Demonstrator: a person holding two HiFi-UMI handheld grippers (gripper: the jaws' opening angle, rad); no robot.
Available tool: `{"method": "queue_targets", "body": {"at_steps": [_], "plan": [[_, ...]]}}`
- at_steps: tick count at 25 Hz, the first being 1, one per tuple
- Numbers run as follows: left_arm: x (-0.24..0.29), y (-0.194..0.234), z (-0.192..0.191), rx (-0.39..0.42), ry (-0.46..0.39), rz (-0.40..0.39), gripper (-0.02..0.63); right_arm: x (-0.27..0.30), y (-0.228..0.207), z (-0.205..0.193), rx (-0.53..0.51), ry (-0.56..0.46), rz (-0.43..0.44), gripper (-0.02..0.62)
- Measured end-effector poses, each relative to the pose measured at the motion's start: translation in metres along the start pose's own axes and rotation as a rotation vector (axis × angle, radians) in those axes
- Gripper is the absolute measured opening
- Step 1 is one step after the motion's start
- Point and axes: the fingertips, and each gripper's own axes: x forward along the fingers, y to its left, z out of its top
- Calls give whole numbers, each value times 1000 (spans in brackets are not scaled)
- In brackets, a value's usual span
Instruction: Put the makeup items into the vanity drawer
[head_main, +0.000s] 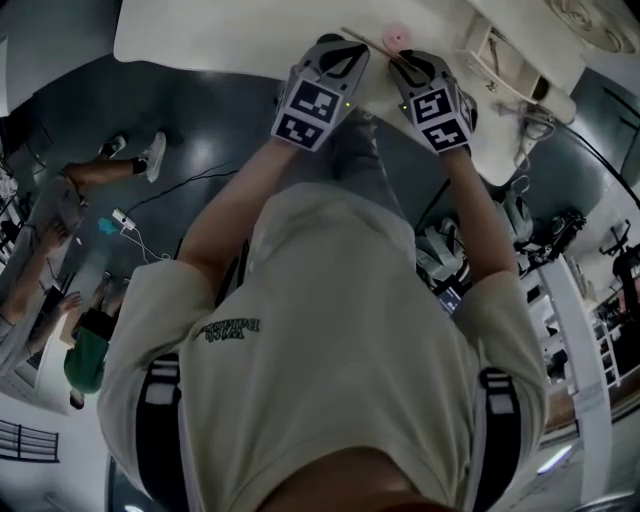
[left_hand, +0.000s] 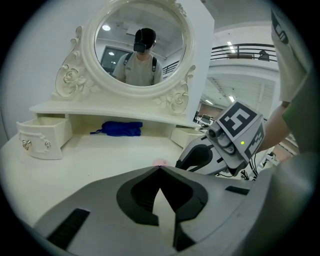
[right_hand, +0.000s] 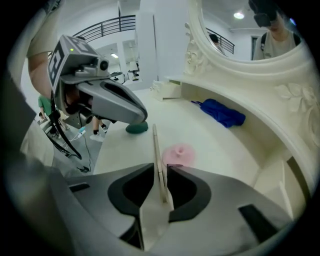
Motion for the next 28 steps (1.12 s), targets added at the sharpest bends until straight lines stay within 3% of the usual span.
{"method": "queue_targets", "body": {"at_steps": [6,15,28], "plan": [[0,6,-2,-6,3,12,14,0,0,3,-78,7,-14,31],[-4,2,0,9,-5,14,14,-7,-1,14,-91,-18,-32,31],[-52,-19,84,93,-148,22,14,-120,-5,102,-43,-277,-142,31]]}}
